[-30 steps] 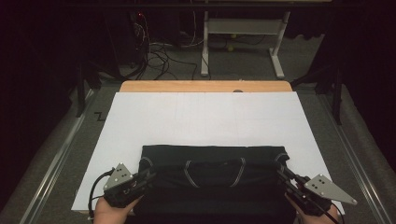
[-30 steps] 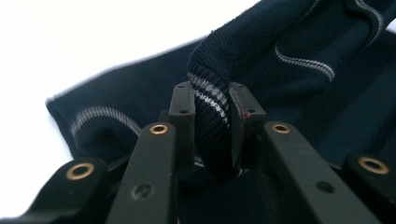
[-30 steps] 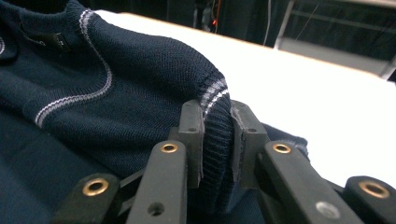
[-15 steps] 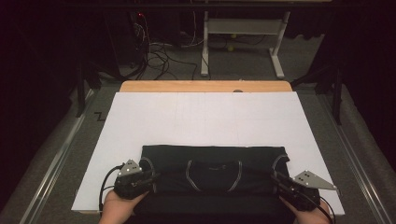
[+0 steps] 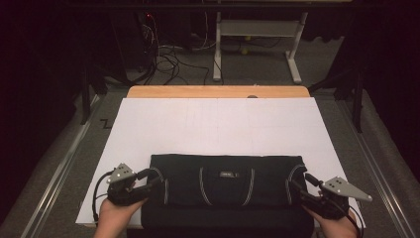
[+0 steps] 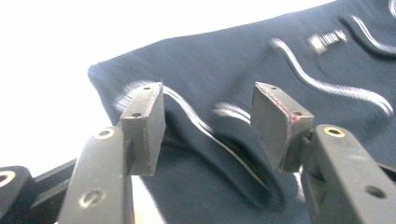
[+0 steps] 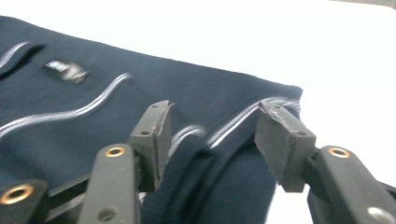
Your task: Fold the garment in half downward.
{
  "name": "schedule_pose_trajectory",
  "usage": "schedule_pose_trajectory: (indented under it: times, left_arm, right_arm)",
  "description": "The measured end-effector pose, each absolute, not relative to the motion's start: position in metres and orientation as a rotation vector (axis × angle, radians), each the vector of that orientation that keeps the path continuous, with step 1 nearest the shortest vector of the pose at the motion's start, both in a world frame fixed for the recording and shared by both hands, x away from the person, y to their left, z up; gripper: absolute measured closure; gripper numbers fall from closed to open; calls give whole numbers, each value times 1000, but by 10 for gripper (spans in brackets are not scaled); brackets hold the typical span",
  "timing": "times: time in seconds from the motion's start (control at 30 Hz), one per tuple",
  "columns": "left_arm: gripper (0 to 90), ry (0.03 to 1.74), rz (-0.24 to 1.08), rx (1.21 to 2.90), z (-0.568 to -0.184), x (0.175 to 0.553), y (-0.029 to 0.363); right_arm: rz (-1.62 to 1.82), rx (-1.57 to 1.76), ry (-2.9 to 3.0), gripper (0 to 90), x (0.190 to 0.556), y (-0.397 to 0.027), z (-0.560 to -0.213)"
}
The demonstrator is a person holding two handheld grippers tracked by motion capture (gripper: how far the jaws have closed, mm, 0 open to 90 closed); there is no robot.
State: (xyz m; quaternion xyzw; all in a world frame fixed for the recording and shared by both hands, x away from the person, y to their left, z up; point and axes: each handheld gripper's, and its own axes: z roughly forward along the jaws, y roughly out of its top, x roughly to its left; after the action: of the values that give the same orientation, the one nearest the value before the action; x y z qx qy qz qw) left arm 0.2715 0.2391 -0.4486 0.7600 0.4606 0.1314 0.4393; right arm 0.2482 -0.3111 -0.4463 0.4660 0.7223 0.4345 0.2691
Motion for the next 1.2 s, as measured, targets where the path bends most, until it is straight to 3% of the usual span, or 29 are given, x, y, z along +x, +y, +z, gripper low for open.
schedule_pose_trajectory:
  times: [0.37, 0.63, 0.8, 0.93, 1.2]
  left_arm:
    - [346, 1277, 350, 1892, -462, 333, 239]
    - [304, 1357, 292, 1992, -475, 346, 225]
    - [328, 1338, 362, 2040, -477, 343, 216]
    - [431, 1319, 344, 2030, -477, 340, 217]
    - [613, 1297, 308, 2005, -479, 339, 216]
  right_arm:
    - [1059, 1404, 1923, 369, 318, -320, -453]
    - [925, 1464, 2046, 319, 340, -311, -469]
    - [920, 1464, 2057, 425, 339, -307, -470]
    - [946, 1455, 2074, 559, 336, -305, -470]
    - [997, 1461, 2104, 707, 336, -307, -471]
